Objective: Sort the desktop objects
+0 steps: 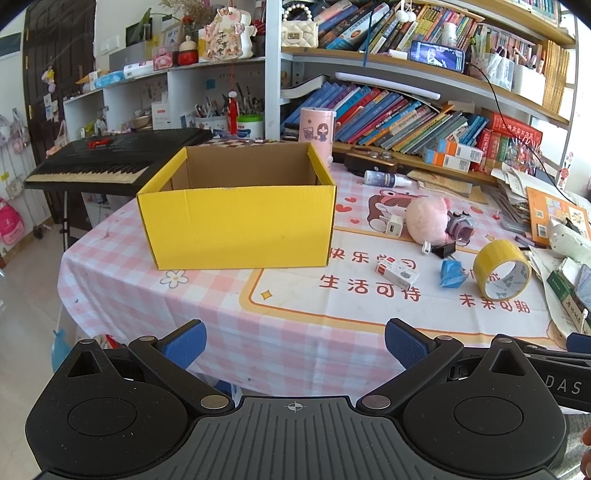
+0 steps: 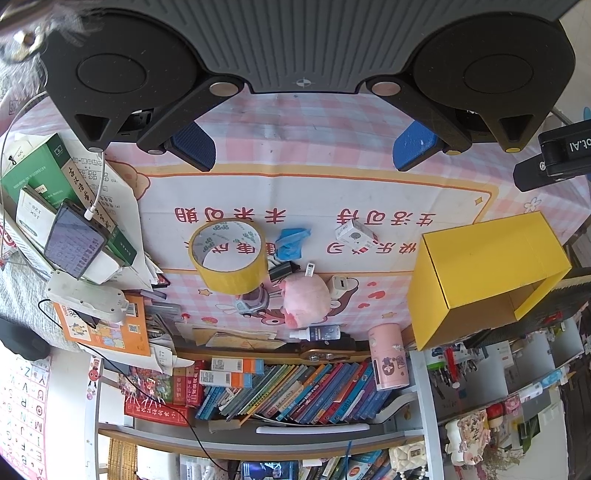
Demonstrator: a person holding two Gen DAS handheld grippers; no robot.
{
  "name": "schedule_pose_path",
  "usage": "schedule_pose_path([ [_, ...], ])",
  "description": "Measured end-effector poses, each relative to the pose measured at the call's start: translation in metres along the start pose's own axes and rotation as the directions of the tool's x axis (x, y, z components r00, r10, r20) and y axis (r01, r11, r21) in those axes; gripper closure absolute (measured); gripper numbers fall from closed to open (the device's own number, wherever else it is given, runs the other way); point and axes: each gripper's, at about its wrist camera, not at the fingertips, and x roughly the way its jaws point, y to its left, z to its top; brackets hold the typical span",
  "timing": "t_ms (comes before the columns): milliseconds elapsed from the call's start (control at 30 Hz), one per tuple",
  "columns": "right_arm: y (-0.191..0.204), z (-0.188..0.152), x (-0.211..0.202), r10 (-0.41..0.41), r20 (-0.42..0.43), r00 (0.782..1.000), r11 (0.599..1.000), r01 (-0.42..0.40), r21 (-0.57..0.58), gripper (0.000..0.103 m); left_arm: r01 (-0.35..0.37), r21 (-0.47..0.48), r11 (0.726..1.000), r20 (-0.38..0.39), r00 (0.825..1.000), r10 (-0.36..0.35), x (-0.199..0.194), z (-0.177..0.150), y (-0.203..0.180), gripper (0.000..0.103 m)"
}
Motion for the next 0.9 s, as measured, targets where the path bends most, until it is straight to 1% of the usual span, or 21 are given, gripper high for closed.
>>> schedule_pose_path([
  [400, 0.001, 0.0, 0.003, -0.004, -0.002, 1.0, 1.0, 0.004, -0.003, 0.0, 0.006, 0.005, 1.0, -0.011, 1.0, -0.006, 0.004, 0.001, 0.001, 0.0],
  [567, 0.001, -0.002, 0.004, -0.031, 0.0, 1.0, 0.999, 0.031, -0.01, 0.0, 0.021, 0.003, 1.0, -0.015, 1.0, -0.021, 0.005, 0.003, 0.001, 0.0],
  [900, -0.006, 0.003, 0.008, -0.05, -0.002, 0.999, 0.999, 0.05, -0.01, 0.0, 0.038, 0.008, 0.999, -0.018, 0.999, -0.038, 0.01, 0.008, -0.005, 0.0],
])
